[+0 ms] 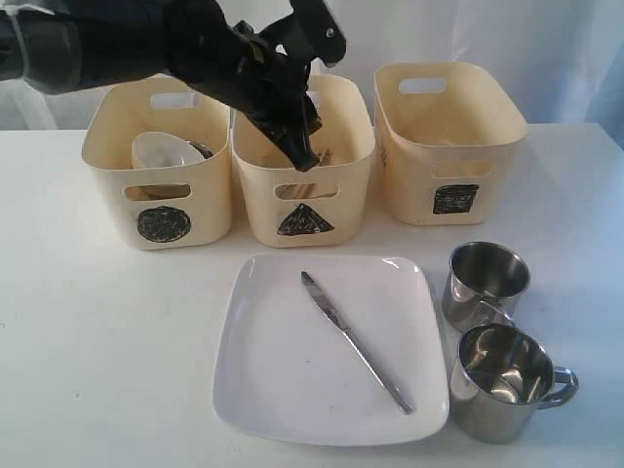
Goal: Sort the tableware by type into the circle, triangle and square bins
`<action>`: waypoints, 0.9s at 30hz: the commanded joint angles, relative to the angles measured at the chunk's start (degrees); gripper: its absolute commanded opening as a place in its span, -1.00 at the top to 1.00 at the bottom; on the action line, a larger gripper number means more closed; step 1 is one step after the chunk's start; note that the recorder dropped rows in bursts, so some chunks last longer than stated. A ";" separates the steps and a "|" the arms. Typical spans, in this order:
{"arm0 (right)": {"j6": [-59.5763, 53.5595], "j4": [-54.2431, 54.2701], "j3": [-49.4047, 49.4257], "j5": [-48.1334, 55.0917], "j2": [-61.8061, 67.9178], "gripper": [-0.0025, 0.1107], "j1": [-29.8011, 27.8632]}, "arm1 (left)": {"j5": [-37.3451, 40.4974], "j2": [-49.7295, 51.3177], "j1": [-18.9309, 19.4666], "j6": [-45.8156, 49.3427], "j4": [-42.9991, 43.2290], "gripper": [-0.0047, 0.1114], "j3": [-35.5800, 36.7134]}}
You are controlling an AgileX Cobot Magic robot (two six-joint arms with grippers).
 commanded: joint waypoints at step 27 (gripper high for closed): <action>-0.21 0.00 0.30 -0.79 -0.32 0.96 0.05 | 32.24 7.35 -11.67 55.28 -13.02 0.18 0.22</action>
